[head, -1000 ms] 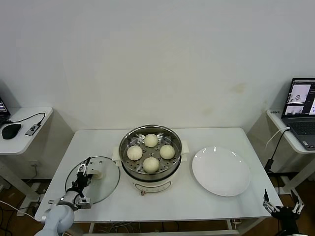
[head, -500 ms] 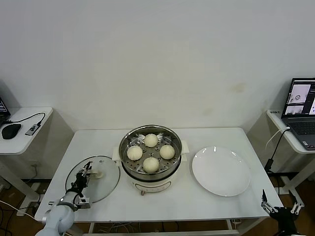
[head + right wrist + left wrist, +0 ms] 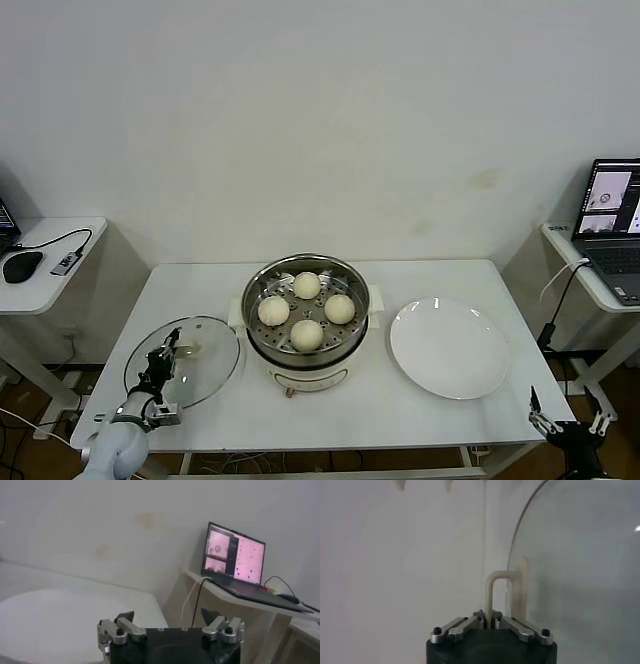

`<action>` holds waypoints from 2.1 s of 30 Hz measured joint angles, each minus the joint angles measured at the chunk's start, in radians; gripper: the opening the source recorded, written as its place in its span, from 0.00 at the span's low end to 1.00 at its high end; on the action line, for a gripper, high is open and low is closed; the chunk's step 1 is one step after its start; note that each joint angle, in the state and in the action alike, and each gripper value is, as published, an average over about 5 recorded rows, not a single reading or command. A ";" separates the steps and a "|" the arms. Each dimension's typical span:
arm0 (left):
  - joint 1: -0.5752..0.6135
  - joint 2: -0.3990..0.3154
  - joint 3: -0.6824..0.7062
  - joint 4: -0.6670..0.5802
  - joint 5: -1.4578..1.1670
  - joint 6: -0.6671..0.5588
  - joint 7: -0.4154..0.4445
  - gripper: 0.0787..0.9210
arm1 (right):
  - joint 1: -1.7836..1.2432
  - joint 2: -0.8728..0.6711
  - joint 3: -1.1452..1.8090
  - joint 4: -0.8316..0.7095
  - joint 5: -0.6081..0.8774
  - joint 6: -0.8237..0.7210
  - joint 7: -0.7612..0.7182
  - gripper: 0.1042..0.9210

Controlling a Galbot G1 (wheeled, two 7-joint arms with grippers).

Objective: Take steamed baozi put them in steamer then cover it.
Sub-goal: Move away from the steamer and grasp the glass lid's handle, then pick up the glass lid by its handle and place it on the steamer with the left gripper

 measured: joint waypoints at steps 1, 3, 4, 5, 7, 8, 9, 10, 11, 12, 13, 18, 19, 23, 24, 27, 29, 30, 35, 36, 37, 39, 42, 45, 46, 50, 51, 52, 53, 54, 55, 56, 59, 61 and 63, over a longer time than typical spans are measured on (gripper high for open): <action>0.008 0.001 -0.006 -0.017 -0.001 0.007 0.000 0.08 | 0.000 -0.002 -0.002 -0.001 -0.001 0.001 -0.001 0.88; 0.026 0.005 -0.018 -0.055 -0.003 0.025 0.001 0.08 | 0.001 -0.005 -0.007 -0.002 -0.004 0.003 -0.004 0.88; 0.035 0.008 -0.025 -0.075 -0.004 0.034 0.002 0.08 | 0.000 -0.007 -0.010 -0.002 -0.005 0.005 -0.005 0.88; 0.044 0.011 -0.033 -0.096 -0.006 0.044 0.004 0.08 | 0.000 -0.009 -0.013 -0.002 -0.007 0.006 -0.006 0.88; 0.063 0.017 -0.050 -0.139 -0.009 0.065 0.011 0.08 | -0.002 -0.013 -0.018 -0.001 -0.009 0.007 -0.008 0.88; 0.073 0.020 -0.059 -0.162 -0.012 0.076 0.017 0.08 | -0.002 -0.015 -0.021 -0.001 -0.009 0.008 -0.009 0.88; 0.082 0.023 -0.068 -0.185 -0.015 0.088 0.023 0.08 | -0.003 -0.017 -0.023 -0.001 -0.010 0.008 -0.010 0.88; 0.091 0.027 -0.077 -0.207 -0.018 0.099 0.029 0.08 | -0.003 -0.019 -0.026 0.000 -0.010 0.008 -0.011 0.88; 0.098 0.031 -0.086 -0.230 -0.023 0.110 0.037 0.08 | -0.003 -0.020 -0.028 0.000 -0.010 0.008 -0.011 0.88; 0.105 0.036 -0.095 -0.253 -0.028 0.122 0.045 0.08 | -0.003 -0.021 -0.030 0.001 -0.010 0.008 -0.011 0.88; 0.111 0.042 -0.103 -0.275 -0.034 0.133 0.053 0.08 | -0.003 -0.022 -0.033 0.002 -0.011 0.008 -0.012 0.88; 0.124 0.072 -0.121 -0.379 -0.069 0.188 0.095 0.08 | -0.002 -0.019 -0.048 0.005 -0.018 0.008 -0.012 0.88; 0.124 0.079 -0.120 -0.399 -0.077 0.201 0.103 0.08 | -0.002 -0.017 -0.051 0.005 -0.021 0.009 -0.012 0.88; 0.120 0.108 -0.092 -0.470 -0.114 0.260 0.131 0.08 | -0.002 -0.010 -0.067 0.001 -0.037 0.011 -0.009 0.88; 0.117 0.115 -0.079 -0.486 -0.121 0.276 0.136 0.08 | -0.002 -0.009 -0.071 0.000 -0.041 0.011 -0.008 0.88; 0.099 0.131 -0.027 -0.527 -0.135 0.324 0.151 0.08 | 0.001 -0.003 -0.086 -0.005 -0.057 0.013 -0.004 0.88; 0.080 0.137 0.017 -0.546 -0.138 0.356 0.164 0.08 | 0.004 0.002 -0.095 -0.008 -0.067 0.013 -0.001 0.88; 0.068 0.138 0.042 -0.552 -0.138 0.371 0.170 0.08 | 0.006 0.004 -0.099 -0.010 -0.072 0.012 0.000 0.88; -0.017 0.132 0.173 -0.565 -0.121 0.449 0.205 0.08 | 0.017 0.020 -0.117 -0.024 -0.094 0.010 0.010 0.88; -0.037 0.127 0.199 -0.565 -0.114 0.464 0.212 0.08 | 0.019 0.023 -0.121 -0.027 -0.098 0.010 0.012 0.88; -0.058 0.122 0.226 -0.564 -0.107 0.479 0.220 0.08 | 0.021 0.025 -0.124 -0.030 -0.102 0.009 0.014 0.88; -0.098 0.107 0.275 -0.561 -0.089 0.506 0.234 0.08 | 0.026 0.028 -0.130 -0.036 -0.108 0.007 0.017 0.88; -0.153 0.075 0.342 -0.550 -0.052 0.543 0.259 0.08 | 0.030 0.031 -0.138 -0.044 -0.114 0.003 0.020 0.88; -0.197 0.031 0.398 -0.535 -0.004 0.575 0.286 0.08 | 0.034 0.037 -0.146 -0.051 -0.121 0.001 0.024 0.88; -0.208 0.015 0.414 -0.530 0.014 0.583 0.295 0.08 | 0.035 0.038 -0.149 -0.054 -0.124 0.000 0.024 0.88; -0.243 -0.053 0.462 -0.509 0.085 0.613 0.331 0.08 | 0.040 0.045 -0.160 -0.065 -0.136 0.000 0.027 0.88; -0.249 -0.070 0.470 -0.504 0.102 0.620 0.340 0.08 | 0.040 0.046 -0.162 -0.068 -0.138 0.000 0.027 0.88; -0.254 -0.086 0.478 -0.500 0.118 0.625 0.349 0.08 | 0.040 0.047 -0.163 -0.070 -0.140 0.000 0.028 0.88; -0.259 -0.102 0.485 -0.496 0.135 0.631 0.358 0.08 | 0.041 0.049 -0.164 -0.072 -0.141 0.000 0.028 0.88; -0.262 -0.118 0.491 -0.493 0.152 0.636 0.367 0.08 | 0.040 0.049 -0.165 -0.074 -0.143 0.000 0.028 0.88; -0.264 -0.133 0.497 -0.490 0.167 0.640 0.375 0.08 | 0.040 0.050 -0.165 -0.076 -0.145 0.000 0.028 0.88; -0.267 -0.147 0.504 -0.488 0.182 0.645 0.384 0.08 | 0.040 0.051 -0.166 -0.077 -0.147 0.001 0.028 0.88; -0.273 -0.181 0.523 -0.480 0.217 0.654 0.406 0.08 | 0.040 0.053 -0.169 -0.081 -0.151 0.001 0.029 0.88; -0.279 -0.196 0.535 -0.474 0.235 0.657 0.418 0.08 | 0.041 0.054 -0.172 -0.083 -0.154 0.002 0.029 0.88; -0.286 -0.207 0.546 -0.467 0.251 0.659 0.427 0.08 | 0.040 0.055 -0.174 -0.084 -0.156 0.004 0.029 0.88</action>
